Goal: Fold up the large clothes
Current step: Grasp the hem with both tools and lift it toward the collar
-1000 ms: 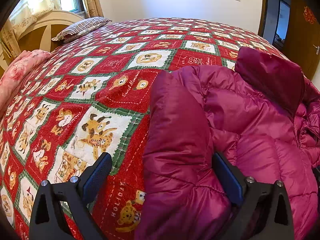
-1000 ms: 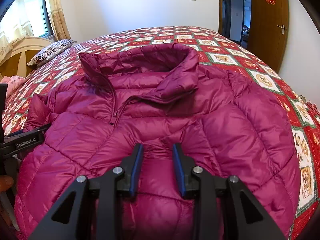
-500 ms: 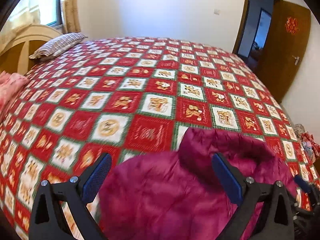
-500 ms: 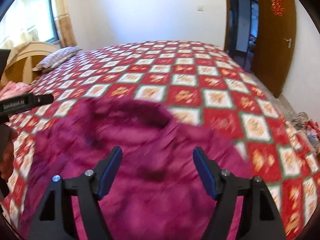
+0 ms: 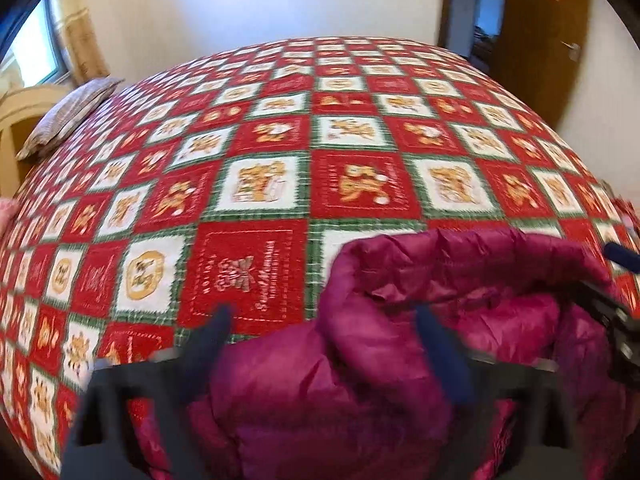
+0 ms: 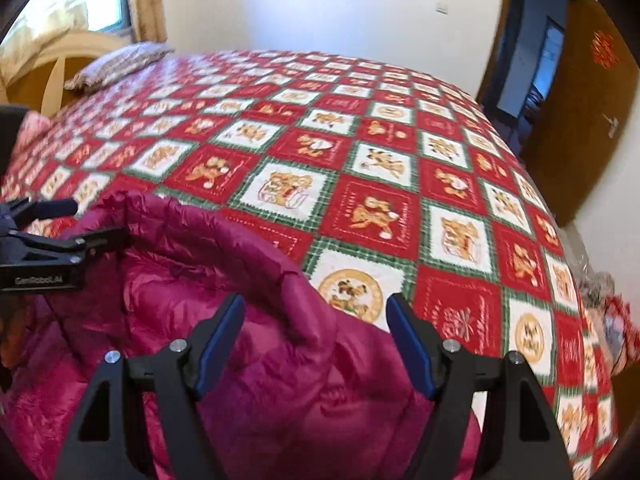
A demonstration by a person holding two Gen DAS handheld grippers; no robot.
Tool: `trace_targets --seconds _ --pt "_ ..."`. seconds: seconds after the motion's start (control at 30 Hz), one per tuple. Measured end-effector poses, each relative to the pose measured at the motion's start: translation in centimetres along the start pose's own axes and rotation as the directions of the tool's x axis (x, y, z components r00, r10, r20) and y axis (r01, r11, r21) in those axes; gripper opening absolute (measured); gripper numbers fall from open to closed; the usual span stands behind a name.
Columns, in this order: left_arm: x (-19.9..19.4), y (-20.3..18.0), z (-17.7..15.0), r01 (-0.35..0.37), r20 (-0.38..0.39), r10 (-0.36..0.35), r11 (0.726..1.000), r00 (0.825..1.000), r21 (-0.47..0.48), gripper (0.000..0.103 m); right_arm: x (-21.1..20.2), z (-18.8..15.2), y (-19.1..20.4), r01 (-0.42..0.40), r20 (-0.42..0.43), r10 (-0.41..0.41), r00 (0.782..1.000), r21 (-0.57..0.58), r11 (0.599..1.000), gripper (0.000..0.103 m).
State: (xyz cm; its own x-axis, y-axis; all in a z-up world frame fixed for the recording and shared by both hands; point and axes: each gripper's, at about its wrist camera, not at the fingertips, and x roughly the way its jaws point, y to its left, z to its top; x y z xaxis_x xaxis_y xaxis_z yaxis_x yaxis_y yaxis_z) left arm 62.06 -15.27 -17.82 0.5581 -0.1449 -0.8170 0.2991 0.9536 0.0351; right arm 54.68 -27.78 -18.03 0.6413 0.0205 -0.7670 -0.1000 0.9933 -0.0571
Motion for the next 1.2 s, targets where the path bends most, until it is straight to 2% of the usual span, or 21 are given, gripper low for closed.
trace_targets --seconds 0.03,0.07,0.1,0.17,0.37,0.53,0.6,0.8,0.87,0.93,0.97,1.03,1.07,1.1,1.13,1.2 --pt "0.2 -0.2 -0.2 0.023 -0.028 -0.023 0.999 0.999 0.027 0.036 0.3 0.0 0.1 0.008 -0.012 -0.008 1.000 -0.013 1.000 0.056" --pt "0.3 -0.2 -0.4 0.032 -0.041 -0.030 0.999 0.999 0.035 0.017 0.6 -0.1 0.2 0.019 -0.027 -0.020 0.999 -0.026 0.999 0.024" --pt "0.0 -0.1 -0.7 0.035 -0.034 -0.033 0.999 0.999 0.041 0.015 0.6 -0.2 0.2 0.027 -0.032 -0.028 0.999 -0.032 0.999 0.017" --pt "-1.1 0.2 -1.3 0.034 0.013 -0.034 0.998 0.999 0.058 0.013 -0.3 -0.7 -0.2 0.035 0.002 -0.035 0.999 -0.020 0.999 0.013" --pt "-4.7 1.1 -3.9 0.062 0.122 -0.071 0.995 0.990 0.079 0.010 -2.8 -2.8 -0.7 0.055 0.082 -0.054 0.995 -0.005 0.998 0.010" --pt "-3.3 1.0 -6.5 0.013 0.106 -0.023 0.995 0.994 0.099 0.009 -3.0 -4.7 0.0 0.086 0.092 -0.082 0.992 -0.036 0.996 0.009" --pt "-2.4 0.9 -7.2 0.003 0.098 -0.013 0.995 0.995 0.102 0.009 -2.3 -5.3 0.0 0.096 0.068 -0.093 0.993 -0.044 0.994 0.008" --pt "-1.9 0.3 -7.8 -0.009 0.105 -0.003 0.993 0.994 0.119 0.010 -0.1 -6.4 -0.1 0.131 0.011 -0.131 0.991 -0.046 0.990 0.008" --pt "-2.8 0.7 -7.7 0.017 0.115 -0.028 0.995 0.993 0.095 0.011 0.1 -6.5 0.0 0.137 0.013 -0.136 0.991 -0.053 0.989 0.008" --pt "-4.3 1.1 -7.4 0.037 0.142 -0.046 0.997 0.989 0.069 0.014 0.1 -6.6 -0.1 0.131 0.015 -0.130 0.991 -0.048 0.990 0.008" --pt "-5.5 1.4 -7.3 0.059 0.172 -0.067 0.997 0.983 0.052 0.019 0.2 -6.6 -0.2 0.125 0.015 -0.124 0.992 -0.042 0.991 0.008" --pt "-7.5 1.6 -7.0 0.074 0.237 -0.079 0.997 0.968 0.029 0.040 0.2 -6.8 -0.3 0.120 0.016 -0.120 0.993 -0.035 0.992 0.008" --pt "-8.5 1.8 -6.7 0.065 0.281 -0.064 0.998 0.958 0.006 0.071 0.2 -6.8 -0.3 0.121 0.017 -0.121 0.993 -0.035 0.992 0.008" --pt "-9.0 2.0 -6.4 0.048 0.312 -0.040 0.999 0.949 -0.016 0.095 0.2 -6.9 -0.2 0.122 0.018 -0.122 0.992 -0.037 0.992 0.008" --pt "-9.3 2.2 -5.9 0.026 0.339 -0.009 0.999 0.941 -0.044 0.097 0.2 -6.9 -0.3 0.124 0.018 -0.123 0.992 -0.038 0.992 0.008" --pt "-8.4 2.3 -4.7 -0.002 0.318 0.023 0.998 0.948 -0.068 0.097 0.2 -6.9 -0.3 0.124 0.021 -0.124 0.992 -0.038 0.992 0.008"
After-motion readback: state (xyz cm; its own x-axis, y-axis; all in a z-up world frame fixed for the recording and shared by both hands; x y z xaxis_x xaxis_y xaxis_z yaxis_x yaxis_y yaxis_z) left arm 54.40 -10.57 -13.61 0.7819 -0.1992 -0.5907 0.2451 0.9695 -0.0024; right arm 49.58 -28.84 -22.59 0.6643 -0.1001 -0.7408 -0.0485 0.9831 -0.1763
